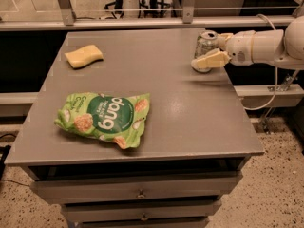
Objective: Move 7up can near green rice chip bag
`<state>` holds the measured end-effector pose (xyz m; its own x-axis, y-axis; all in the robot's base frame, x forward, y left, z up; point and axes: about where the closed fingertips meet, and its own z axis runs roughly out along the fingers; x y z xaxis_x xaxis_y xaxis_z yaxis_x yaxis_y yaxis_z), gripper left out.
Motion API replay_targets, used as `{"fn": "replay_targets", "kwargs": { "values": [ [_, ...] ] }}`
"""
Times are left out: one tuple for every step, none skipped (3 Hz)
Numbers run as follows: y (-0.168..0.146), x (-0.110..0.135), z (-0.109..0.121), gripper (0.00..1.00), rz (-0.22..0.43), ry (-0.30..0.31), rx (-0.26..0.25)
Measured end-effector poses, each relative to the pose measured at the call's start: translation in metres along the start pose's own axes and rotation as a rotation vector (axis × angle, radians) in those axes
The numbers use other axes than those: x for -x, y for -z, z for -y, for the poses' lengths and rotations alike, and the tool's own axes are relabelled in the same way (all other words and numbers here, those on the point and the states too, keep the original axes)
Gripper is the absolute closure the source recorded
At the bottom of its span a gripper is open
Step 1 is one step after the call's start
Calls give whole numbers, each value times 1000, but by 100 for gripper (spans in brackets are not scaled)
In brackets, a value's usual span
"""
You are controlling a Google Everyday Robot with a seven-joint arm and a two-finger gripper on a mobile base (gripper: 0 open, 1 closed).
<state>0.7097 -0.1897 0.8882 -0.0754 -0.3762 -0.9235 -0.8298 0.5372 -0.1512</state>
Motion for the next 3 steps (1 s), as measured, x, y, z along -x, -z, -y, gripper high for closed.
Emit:
{"fn": "replay_targets", "kwargs": {
  "values": [
    [-5, -1, 0, 49, 10, -6, 2],
    [-2, 9, -2, 80, 27, 9, -4],
    [-5, 9, -3, 99, 27, 8, 1]
  ]
}}
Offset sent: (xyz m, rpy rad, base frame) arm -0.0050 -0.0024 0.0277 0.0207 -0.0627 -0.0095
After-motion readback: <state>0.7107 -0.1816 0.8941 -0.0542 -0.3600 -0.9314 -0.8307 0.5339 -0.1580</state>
